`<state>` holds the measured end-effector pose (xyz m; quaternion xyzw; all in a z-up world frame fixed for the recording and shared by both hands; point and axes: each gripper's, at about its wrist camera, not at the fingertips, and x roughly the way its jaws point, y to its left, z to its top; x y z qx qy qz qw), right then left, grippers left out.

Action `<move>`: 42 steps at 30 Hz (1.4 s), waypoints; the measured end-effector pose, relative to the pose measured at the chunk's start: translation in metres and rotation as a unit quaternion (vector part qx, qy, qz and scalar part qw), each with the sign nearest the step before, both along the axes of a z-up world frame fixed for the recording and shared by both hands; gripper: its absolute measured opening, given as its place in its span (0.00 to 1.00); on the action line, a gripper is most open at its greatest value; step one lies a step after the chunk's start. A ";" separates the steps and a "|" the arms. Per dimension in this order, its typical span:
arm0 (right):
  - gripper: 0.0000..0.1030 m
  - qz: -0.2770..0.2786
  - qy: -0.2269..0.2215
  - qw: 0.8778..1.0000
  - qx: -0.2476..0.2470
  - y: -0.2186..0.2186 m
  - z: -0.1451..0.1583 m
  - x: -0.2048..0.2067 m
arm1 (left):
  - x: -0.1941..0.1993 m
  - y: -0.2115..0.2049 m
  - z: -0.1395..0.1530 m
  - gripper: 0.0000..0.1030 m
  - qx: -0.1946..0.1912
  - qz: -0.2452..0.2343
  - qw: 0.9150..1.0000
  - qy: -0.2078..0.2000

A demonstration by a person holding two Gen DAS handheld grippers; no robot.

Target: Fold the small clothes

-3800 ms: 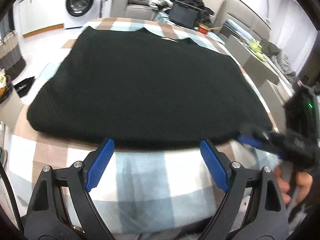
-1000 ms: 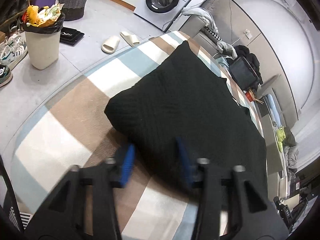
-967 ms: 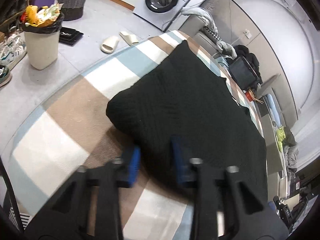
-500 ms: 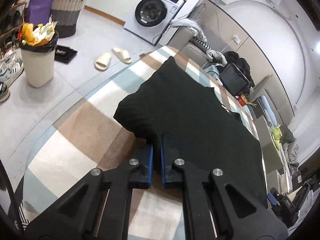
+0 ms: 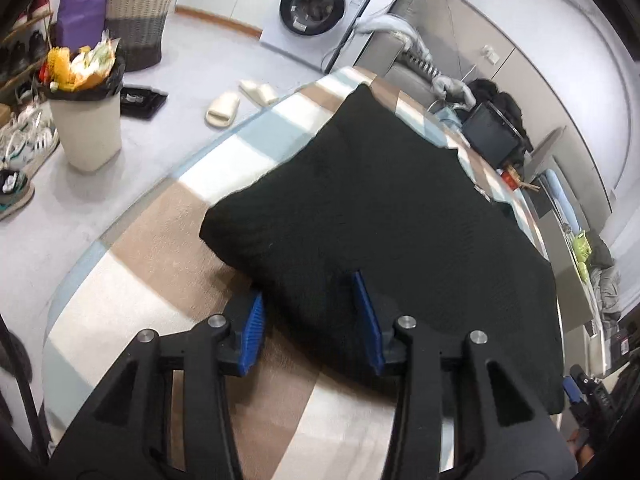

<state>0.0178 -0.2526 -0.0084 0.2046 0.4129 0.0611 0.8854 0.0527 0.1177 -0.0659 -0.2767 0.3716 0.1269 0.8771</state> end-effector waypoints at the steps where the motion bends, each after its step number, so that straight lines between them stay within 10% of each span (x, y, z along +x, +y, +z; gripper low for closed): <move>1: 0.56 0.000 0.000 1.000 -0.002 0.000 -0.001 0.001 | 0.002 0.000 -0.001 0.36 0.001 0.002 1.000 -0.002; 5: 0.56 -0.001 0.002 1.000 -0.006 0.001 -0.004 0.004 | 0.017 0.001 -0.006 0.16 -0.027 0.002 1.000 -0.008; 25: 0.56 -0.003 -0.002 1.000 0.018 -0.007 -0.006 0.004 | 0.030 -0.058 0.095 0.14 0.045 -0.073 0.990 -0.112; 31: 0.56 -0.013 -0.005 1.000 0.023 -0.018 -0.001 0.002 | 0.068 -0.182 0.136 0.14 0.079 -0.229 0.958 -0.152; 36: 0.56 -0.035 -0.010 0.999 0.021 -0.033 0.004 -0.003 | 0.080 -0.273 0.110 0.17 0.075 -0.371 0.920 -0.097; 39: 0.56 -0.044 -0.004 0.999 0.017 -0.040 0.003 -0.005 | 0.076 -0.288 0.088 0.39 0.059 -0.420 0.903 -0.066; 42: 0.56 -0.044 0.003 0.999 0.010 -0.041 0.002 -0.006 | 0.063 -0.272 0.082 0.69 0.059 -0.417 0.905 -0.065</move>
